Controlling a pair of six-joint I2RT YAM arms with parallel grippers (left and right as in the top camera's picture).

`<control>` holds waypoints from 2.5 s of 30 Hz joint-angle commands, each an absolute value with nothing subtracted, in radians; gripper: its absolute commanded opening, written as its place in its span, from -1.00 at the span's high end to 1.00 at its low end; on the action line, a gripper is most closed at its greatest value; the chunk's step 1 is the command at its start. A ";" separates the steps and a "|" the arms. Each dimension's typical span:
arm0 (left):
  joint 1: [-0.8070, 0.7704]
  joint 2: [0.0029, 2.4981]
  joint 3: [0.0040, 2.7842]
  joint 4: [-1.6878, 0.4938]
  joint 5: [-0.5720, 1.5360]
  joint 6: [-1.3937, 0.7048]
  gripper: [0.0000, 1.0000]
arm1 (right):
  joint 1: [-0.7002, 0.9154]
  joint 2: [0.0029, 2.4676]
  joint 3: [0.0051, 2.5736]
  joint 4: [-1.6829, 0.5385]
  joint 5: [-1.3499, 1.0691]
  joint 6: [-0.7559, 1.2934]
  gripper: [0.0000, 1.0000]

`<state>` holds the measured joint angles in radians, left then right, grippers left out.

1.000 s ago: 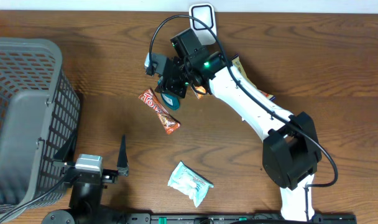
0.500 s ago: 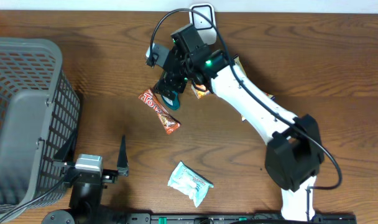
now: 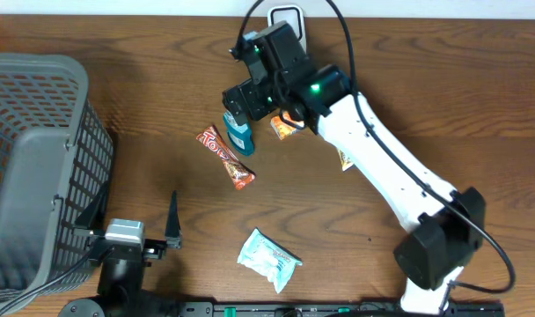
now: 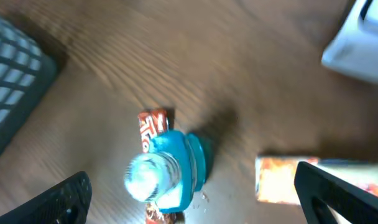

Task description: Scan the item barcode

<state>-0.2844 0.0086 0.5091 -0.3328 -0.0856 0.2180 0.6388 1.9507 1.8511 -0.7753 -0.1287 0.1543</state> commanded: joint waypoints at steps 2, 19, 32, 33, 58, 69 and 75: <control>-0.289 0.003 0.511 -0.319 -0.099 0.237 -1.00 | 0.670 2.004 1.848 -0.810 -0.104 0.267 -0.98; -0.289 0.003 0.511 -0.320 -0.099 0.281 -1.00 | 0.792 2.023 1.848 -0.827 -0.028 0.115 -0.99; -0.289 0.003 0.511 -0.320 -0.099 0.281 -0.99 | 0.791 2.180 1.848 -0.713 0.108 0.115 -0.99; -0.289 0.003 0.511 -0.320 -0.099 0.281 -1.00 | 0.791 2.183 1.848 -0.701 0.118 0.115 -0.98; -0.289 0.003 0.511 -0.320 -0.099 0.281 -1.00 | 0.770 2.188 1.848 -0.651 0.170 0.118 0.12; -0.289 0.003 0.511 -0.320 -0.099 0.281 -1.00 | 0.772 2.081 1.848 -0.687 0.170 0.118 -0.81; -0.289 0.003 0.511 -0.320 -0.099 0.281 -1.00 | 0.771 2.081 1.848 -0.710 0.171 0.118 -0.99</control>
<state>-0.2844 0.0086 0.5091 -0.3260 -0.0856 0.2668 0.7776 2.1025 1.8446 -0.7052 0.1570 0.1204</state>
